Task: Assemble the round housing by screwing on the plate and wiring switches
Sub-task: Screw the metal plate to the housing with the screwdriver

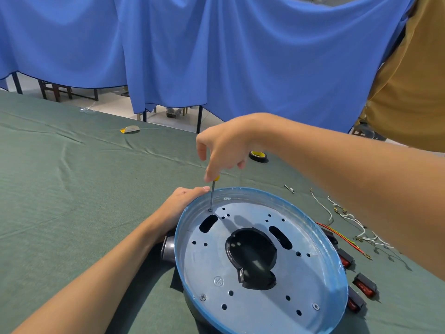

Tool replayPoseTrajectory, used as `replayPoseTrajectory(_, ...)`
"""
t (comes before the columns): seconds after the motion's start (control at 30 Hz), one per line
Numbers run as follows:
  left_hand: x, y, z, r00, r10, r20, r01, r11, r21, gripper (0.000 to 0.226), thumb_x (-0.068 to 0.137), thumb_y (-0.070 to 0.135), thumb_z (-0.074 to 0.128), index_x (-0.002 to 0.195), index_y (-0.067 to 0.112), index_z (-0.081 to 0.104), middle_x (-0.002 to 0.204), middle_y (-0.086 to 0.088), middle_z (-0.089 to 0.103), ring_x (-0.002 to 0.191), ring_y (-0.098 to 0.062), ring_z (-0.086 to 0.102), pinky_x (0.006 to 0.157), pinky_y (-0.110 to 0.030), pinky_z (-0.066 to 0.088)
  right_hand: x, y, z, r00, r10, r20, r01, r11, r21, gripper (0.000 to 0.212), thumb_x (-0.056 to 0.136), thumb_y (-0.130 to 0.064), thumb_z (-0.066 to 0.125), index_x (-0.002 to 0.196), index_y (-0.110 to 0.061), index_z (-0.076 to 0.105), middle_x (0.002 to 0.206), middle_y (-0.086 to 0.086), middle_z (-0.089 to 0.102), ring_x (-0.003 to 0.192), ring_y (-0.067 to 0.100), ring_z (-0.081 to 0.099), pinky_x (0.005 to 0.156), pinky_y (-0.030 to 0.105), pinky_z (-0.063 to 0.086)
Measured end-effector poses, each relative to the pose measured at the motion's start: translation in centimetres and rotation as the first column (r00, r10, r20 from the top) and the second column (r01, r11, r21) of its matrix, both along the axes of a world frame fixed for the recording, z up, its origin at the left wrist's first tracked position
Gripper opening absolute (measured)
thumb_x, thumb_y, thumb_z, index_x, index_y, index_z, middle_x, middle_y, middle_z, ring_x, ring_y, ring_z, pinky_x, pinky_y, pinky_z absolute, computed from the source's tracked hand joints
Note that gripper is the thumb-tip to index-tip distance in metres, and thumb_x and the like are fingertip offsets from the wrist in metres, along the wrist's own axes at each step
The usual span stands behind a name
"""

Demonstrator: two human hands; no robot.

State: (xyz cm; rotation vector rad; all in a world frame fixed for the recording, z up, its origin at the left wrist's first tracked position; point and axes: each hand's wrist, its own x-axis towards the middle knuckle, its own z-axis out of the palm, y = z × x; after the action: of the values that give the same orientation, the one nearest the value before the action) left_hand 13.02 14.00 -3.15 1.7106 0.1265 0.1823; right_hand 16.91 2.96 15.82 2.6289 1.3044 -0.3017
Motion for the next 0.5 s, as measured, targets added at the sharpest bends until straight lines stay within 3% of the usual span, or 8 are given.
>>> replayPoseTrajectory(0.07, -0.1, 0.0, 0.0, 1.0, 0.003, -0.003, -0.003, 1.0, 0.011, 0.057, 0.097, 0.042, 0.055, 0.088, -0.013, 0.065, 0.058, -0.004, 0.064, 0.05, -0.01, 0.059, 0.05, -0.013, 0.045, -0.1, -0.1, 0.2, 0.999, 0.049, -0.015, -0.048, 0.997, 0.054, 0.024, 0.086, -0.021, 0.071, 0.104, -0.009, 0.061, 0.067, 0.0, 0.061, 0.043, 0.007, 0.059, 0.038, 0.014, 0.042)
replayPoseTrajectory(0.1, -0.1, 0.1, 0.0, 1.0, 0.007, -0.005, -0.007, 1.0, 0.014, 0.057, 0.097, 0.042, 0.055, 0.087, -0.013, 0.065, 0.058, -0.004, 0.064, 0.05, -0.01, 0.059, 0.05, -0.013, 0.046, -0.1, -0.1, -0.2, 0.995, 0.08, 0.051, -0.085, 0.992, 0.092, 0.017, 0.087, -0.023, 0.069, 0.095, -0.01, 0.062, 0.066, 0.002, 0.062, 0.047, 0.009, 0.062, 0.04, 0.017, 0.044)
replayPoseTrajectory(0.17, -0.1, 0.1, 0.0, 1.0, 0.018, -0.011, -0.018, 1.0, 0.016, 0.057, 0.096, 0.043, 0.056, 0.084, -0.013, 0.064, 0.057, -0.004, 0.063, 0.049, -0.01, 0.057, 0.049, -0.013, 0.045, -0.2, -0.1, -1.3, 0.963, 0.1, 0.25, -0.136, 0.982, 0.132, 0.028, 0.091, -0.035, 0.06, 0.072, -0.016, 0.052, 0.069, 0.005, 0.055, 0.066, 0.026, 0.063, 0.05, 0.026, 0.045)
replayPoseTrajectory(0.27, -0.2, 0.0, 0.2, 1.0, 0.011, -0.016, -0.011, 1.0, 0.01, 0.055, 0.095, 0.043, 0.056, 0.072, -0.006, 0.066, 0.054, -0.001, 0.062, 0.046, -0.009, 0.056, 0.048, -0.012, 0.044, -0.3, -0.3, -1.2, 0.972, 0.054, 0.228, -0.07, 0.996, 0.06, 0.036, 0.09, -0.051, 0.055, 0.076, -0.019, 0.05, 0.075, 0.002, 0.054, 0.065, 0.022, 0.058, 0.054, 0.027, 0.042)
replayPoseTrajectory(0.37, -0.6, -0.2, 0.5, 1.0, 0.003, -0.014, -0.003, 1.0, -0.011, 0.048, 0.095, 0.043, 0.057, 0.063, 0.009, 0.071, 0.054, 0.0, 0.064, 0.047, -0.008, 0.059, 0.049, -0.012, 0.044, -0.2, -0.3, -0.3, 0.991, 0.067, 0.112, -0.062, 0.997, -0.049, 0.023, 0.092, -0.035, 0.056, 0.089, -0.013, 0.061, 0.071, 0.001, 0.062, 0.05, 0.014, 0.056, 0.045, 0.019, 0.04)
replayPoseTrajectory(0.5, -1.1, -0.3, 1.2, 1.0, -0.021, -0.02, 0.021, 0.999, -0.025, 0.048, 0.09, 0.048, 0.059, 0.058, 0.014, 0.071, 0.054, 0.0, 0.064, 0.047, -0.008, 0.059, 0.049, -0.013, 0.045, -0.1, -0.4, -1.4, 0.972, 0.065, 0.224, -0.067, 0.998, 0.004, 0.032, 0.093, -0.02, 0.046, 0.064, -0.009, 0.054, 0.059, 0.005, 0.06, 0.063, 0.025, 0.054, 0.05, 0.025, 0.038)
